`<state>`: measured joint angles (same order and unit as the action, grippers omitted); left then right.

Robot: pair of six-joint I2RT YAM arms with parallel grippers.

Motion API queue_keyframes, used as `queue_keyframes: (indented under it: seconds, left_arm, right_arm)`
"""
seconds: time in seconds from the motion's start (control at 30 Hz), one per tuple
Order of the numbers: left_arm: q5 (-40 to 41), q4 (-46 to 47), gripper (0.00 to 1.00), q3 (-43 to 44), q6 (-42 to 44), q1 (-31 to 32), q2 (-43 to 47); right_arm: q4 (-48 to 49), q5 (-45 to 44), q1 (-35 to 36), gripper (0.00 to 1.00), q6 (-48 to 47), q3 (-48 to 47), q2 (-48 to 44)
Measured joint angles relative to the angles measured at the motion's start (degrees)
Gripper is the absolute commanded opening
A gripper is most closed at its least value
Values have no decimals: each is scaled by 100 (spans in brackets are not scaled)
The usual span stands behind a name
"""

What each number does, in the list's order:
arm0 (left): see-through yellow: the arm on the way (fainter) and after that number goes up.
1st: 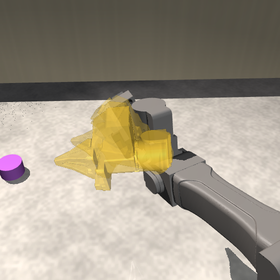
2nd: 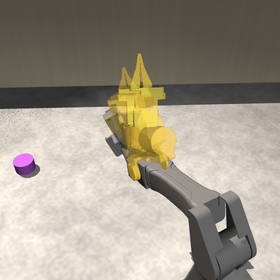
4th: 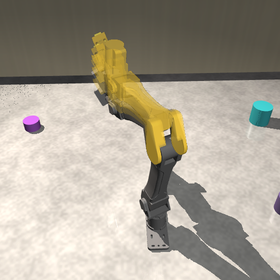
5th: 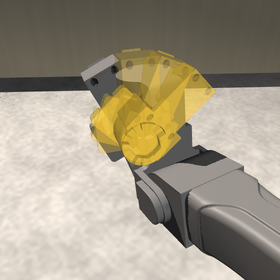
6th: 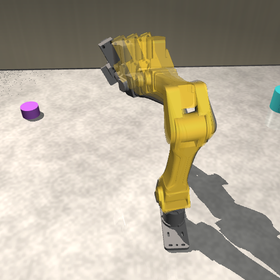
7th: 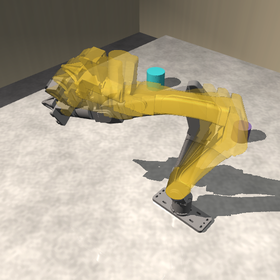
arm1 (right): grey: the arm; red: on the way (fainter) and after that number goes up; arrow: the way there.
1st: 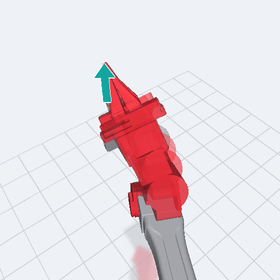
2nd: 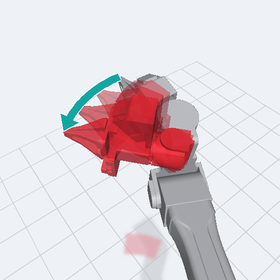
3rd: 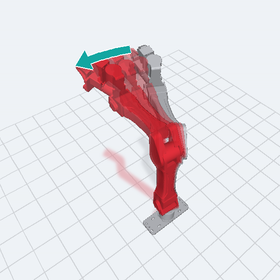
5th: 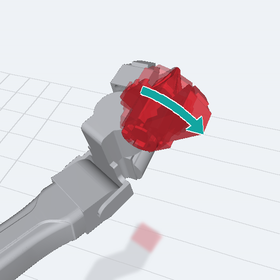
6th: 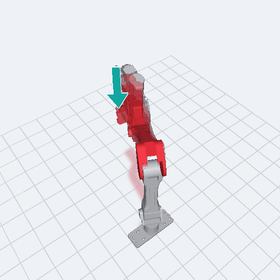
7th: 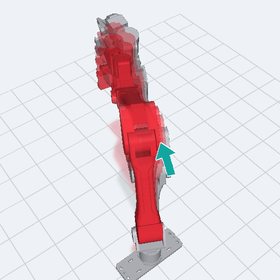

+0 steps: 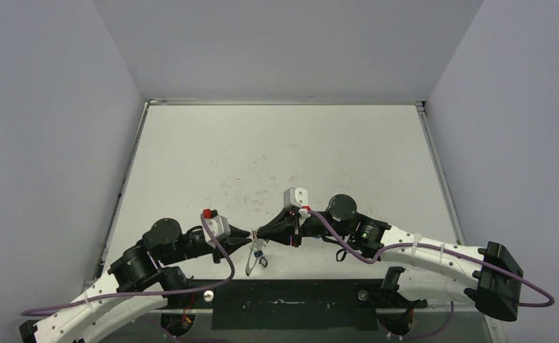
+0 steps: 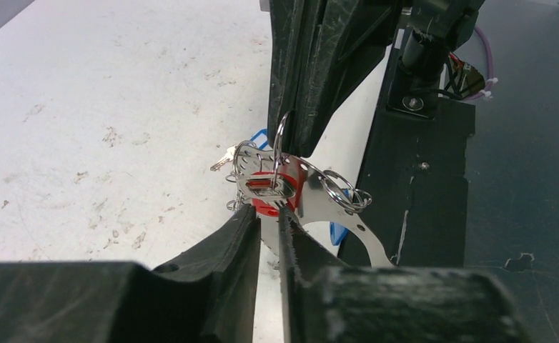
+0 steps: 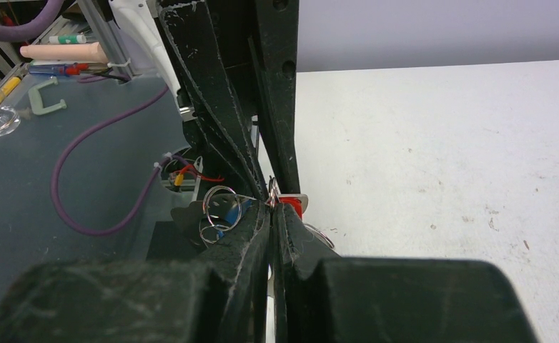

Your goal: Put the keys on the keyring

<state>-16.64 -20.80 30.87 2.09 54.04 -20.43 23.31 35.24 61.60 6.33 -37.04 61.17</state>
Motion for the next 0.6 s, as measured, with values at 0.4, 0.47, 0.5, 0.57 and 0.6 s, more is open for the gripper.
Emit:
queue_keyframes:
  seconds: [0.4, 0.47, 0.5, 0.57, 0.6]
  left_arm:
    - [59, 450, 27, 0, -105, -2, 522]
    - [59, 533, 26, 0, -116, 0, 525]
    - [59, 560, 25, 0, -125, -2, 520]
    - [57, 612, 24, 0, -131, -2, 494]
    - [57, 643, 23, 0, -133, 0, 474]
  right_arm:
    - [-2, 0, 0, 0, 0, 0, 0]
    - [-4, -2, 0, 0, 0, 0, 0]
    - [-2, -2, 0, 0, 0, 0, 0]
    - [-4, -2, 0, 0, 0, 0, 0]
    - [-4, -2, 0, 0, 0, 0, 0]
